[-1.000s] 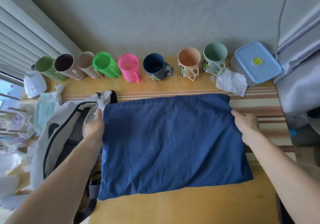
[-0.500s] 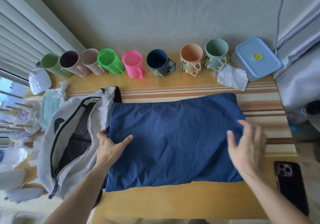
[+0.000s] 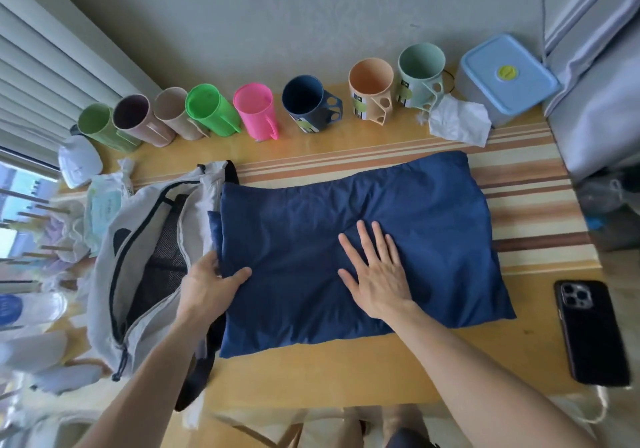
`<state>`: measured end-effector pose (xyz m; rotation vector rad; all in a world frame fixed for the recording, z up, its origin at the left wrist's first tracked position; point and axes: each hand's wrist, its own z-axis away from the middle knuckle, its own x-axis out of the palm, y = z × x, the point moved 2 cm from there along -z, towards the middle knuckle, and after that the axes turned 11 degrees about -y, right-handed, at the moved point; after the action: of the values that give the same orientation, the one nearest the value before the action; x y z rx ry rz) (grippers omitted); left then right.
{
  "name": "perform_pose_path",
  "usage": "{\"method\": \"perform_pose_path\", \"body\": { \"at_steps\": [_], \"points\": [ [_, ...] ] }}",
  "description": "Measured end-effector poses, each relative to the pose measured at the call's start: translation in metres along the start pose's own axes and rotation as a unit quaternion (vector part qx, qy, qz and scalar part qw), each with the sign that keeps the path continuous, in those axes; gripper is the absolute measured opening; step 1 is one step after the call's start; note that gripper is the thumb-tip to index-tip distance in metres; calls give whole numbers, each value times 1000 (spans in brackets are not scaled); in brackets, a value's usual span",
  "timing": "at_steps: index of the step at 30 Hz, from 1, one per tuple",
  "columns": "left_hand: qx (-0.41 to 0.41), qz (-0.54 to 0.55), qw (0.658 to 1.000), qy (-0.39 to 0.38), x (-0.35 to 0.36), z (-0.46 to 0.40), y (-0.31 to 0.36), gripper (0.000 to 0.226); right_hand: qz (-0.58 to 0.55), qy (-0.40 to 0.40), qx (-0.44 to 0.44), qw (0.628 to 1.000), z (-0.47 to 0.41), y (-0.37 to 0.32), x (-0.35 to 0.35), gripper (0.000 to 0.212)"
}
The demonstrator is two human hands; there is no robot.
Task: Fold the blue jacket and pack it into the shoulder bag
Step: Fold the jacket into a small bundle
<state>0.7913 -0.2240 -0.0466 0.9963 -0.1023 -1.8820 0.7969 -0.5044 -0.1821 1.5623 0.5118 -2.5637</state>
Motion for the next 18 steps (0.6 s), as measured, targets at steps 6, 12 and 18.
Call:
{"method": "perform_pose_path", "body": {
  "at_steps": [6, 12, 18],
  "points": [
    [5, -86, 988, 125, 5, 35, 28, 30, -20, -20, -3, 1000, 1, 0, -3, 70],
    [156, 78, 985, 3, 46, 93, 128, 18, -577, -30, 1, 816, 35, 22, -78, 51],
    [284, 10, 918, -277, 185, 121, 200, 75, -864, 58, 114, 487, 118, 111, -120, 63]
  ]
}}
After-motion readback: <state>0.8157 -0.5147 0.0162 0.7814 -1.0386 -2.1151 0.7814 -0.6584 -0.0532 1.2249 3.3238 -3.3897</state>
